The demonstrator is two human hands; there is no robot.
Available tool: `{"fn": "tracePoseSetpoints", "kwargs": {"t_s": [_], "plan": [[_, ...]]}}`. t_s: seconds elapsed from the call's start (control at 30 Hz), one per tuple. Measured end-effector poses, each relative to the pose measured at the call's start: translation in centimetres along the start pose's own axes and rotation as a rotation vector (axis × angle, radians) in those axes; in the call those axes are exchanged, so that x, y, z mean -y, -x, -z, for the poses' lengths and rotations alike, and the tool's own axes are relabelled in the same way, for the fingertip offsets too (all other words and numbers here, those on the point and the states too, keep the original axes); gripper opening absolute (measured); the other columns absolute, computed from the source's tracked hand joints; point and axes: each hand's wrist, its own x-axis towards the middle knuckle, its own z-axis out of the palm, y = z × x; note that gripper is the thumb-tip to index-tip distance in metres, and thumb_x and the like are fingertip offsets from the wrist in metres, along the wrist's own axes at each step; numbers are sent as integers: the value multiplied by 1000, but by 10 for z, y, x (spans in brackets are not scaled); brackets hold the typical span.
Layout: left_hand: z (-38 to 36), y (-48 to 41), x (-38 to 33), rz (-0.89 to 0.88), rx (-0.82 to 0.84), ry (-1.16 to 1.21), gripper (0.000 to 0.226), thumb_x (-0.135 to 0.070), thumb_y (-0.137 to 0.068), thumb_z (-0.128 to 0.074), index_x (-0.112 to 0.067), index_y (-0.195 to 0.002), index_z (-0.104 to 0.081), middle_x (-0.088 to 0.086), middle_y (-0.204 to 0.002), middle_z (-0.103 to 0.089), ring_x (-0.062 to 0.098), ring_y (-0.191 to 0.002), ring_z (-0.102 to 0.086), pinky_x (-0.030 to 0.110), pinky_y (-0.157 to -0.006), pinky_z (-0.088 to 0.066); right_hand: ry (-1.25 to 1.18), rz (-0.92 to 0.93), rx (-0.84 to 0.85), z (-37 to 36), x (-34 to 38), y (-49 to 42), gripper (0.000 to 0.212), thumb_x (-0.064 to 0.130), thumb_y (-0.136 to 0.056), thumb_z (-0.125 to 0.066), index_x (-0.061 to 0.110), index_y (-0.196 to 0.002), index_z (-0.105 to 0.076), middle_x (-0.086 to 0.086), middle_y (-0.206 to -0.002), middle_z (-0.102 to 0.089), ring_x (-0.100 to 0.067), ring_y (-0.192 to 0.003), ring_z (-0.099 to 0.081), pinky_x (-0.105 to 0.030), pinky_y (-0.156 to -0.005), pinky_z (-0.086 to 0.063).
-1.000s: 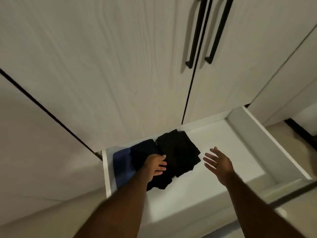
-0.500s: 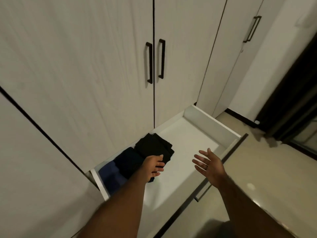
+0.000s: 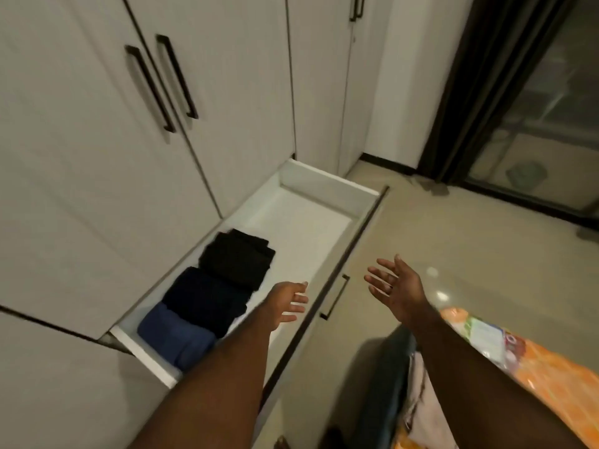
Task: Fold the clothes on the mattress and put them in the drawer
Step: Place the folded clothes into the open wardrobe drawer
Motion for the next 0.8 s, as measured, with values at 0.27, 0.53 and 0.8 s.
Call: {"fn": "tracePoseSetpoints", "kwargs": {"t_s": [0.27,0.53,0.8], "plan": [[-109,-16,31,52,163,-225,22,-36,-98,-58,-19,-112,-64,5,-105,-70,23,-89,-67,35,-79,-52,-166,-34,-245,132,-67,55,55,56,-100,-50,15,-135,-60,-14,-129,-68,-30,-110,-69,-45,-105,-45],[-203,-20,88,126,294,-429,27,-37,-99,-58,-16,-115,-64,8,-106,-69,23,-89,-67,41,-93,-53,-371,-84,-486,234,-144,123,49,52,-102,-48,14,-129,-63,-14,-126,-70,-34,-116,-67,-42,-94,-52],[-273,-35,147,246,327,-521,20,-35,-100,-56,-16,-98,-65,1,-84,-66,13,-63,-58,27,-66,-45,-664,-138,-722,284,-222,128,43,48,-104,-52,10,-123,-58,-14,-116,-64,-33,-110,-64,-48,-106,-49]]}}
